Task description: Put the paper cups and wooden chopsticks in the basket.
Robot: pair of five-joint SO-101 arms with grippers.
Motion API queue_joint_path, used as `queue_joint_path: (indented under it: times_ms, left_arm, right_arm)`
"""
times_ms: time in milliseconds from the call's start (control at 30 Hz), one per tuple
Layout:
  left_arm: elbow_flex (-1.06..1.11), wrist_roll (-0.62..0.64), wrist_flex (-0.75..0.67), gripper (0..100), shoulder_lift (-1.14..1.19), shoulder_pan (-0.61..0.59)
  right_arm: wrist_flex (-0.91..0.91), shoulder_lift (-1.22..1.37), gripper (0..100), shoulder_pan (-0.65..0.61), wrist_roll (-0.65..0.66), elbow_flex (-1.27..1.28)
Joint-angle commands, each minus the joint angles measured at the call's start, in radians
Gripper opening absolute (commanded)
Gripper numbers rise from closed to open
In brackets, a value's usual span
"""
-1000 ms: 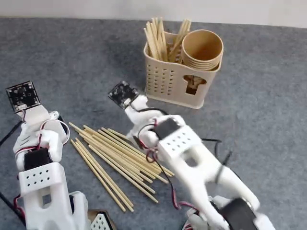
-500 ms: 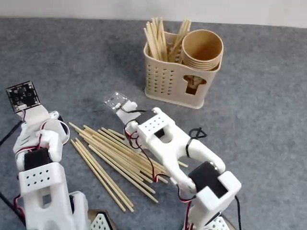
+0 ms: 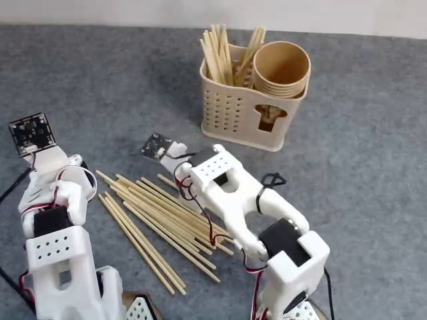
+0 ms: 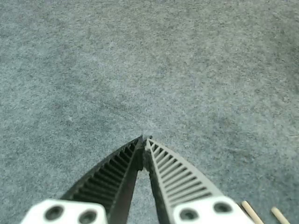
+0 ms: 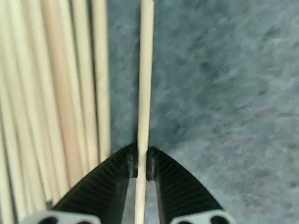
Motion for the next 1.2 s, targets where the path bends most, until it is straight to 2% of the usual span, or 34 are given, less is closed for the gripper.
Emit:
queue_joint_path:
  times_ms: [0, 433, 833, 1167]
  left_arm:
    - [-0.012, 0.005, -0.02, 3, -0.016, -0.01]
    - [-0.012, 0.005, -0.02, 3, -0.016, -0.01]
    - [-0.012, 0.005, -0.02, 3, -0.016, -0.008]
    - [-0.012, 0.005, -0.02, 3, -0.015, -0.007]
  right_arm:
    - [0.088, -0.088, 0.5, 0.018, 0.011, -0.061]
    - [0.104, -0.248, 0.5, 0.068, 0.003, -0.053]
    - [0.085, -0.544, 0.5, 0.064, -0.219, 0.05]
    - [-0.105, -0.819, 0.5, 0.065, -0.308, 0.269]
